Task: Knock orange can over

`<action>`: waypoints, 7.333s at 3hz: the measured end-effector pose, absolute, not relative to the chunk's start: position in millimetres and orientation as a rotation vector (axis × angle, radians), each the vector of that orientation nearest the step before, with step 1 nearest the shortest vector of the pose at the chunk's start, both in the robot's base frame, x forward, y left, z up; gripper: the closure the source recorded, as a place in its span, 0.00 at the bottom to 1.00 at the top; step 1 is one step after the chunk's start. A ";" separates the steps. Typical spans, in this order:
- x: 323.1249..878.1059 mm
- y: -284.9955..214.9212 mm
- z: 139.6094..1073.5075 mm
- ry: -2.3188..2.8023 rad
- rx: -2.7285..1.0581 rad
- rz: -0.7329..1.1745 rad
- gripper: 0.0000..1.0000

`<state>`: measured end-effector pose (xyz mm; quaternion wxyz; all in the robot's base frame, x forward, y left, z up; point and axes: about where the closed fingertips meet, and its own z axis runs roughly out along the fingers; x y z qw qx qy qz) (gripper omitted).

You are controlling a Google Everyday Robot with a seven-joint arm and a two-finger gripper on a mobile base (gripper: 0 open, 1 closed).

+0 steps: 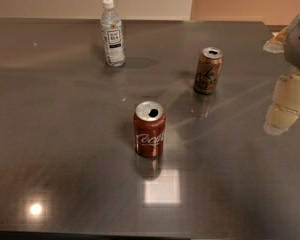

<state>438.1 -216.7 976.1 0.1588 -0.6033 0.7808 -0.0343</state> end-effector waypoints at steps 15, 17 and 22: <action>640.1 -186.2 896.3 2.206 -1.532 0.222 0.43; 630.5 -184.7 908.4 2.188 -1.532 0.247 0.89; 604.2 -206.5 941.6 2.376 -1.860 -0.215 0.85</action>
Offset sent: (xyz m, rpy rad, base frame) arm 0.0444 -0.0038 -0.0033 0.0675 -0.0080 0.0154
